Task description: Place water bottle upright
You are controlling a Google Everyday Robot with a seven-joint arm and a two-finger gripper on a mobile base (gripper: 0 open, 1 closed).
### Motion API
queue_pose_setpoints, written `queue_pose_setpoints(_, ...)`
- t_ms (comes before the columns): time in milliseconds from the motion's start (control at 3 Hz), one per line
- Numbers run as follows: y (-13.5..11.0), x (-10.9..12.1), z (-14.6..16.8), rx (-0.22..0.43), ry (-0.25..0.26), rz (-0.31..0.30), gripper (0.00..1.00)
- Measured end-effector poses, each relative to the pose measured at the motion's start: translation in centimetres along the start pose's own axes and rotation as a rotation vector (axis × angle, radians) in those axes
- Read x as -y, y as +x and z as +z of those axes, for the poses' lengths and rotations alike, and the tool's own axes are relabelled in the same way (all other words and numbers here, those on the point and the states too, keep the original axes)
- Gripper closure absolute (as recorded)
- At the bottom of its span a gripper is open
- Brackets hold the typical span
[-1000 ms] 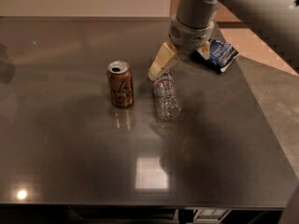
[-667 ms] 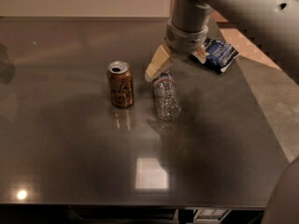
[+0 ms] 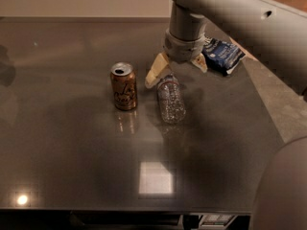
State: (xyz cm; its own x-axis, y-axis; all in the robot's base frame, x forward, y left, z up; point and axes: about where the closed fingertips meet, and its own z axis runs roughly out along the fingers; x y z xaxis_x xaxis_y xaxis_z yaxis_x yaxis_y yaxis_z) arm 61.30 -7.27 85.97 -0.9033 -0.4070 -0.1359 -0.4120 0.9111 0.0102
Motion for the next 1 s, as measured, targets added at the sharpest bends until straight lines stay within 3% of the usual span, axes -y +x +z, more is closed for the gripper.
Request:
queue_pose_setpoints(333,0.2,-0.6,1.0,-0.022,0.016,0.015,0.00)
queue_pose_setpoints(667,0.4,-1.3,1.6,-0.039,0.016,0.014,0.17)
queue_pose_setpoints(1000,0.4,-1.6,1.6,-0.043,0.012,-0.002,0.41)
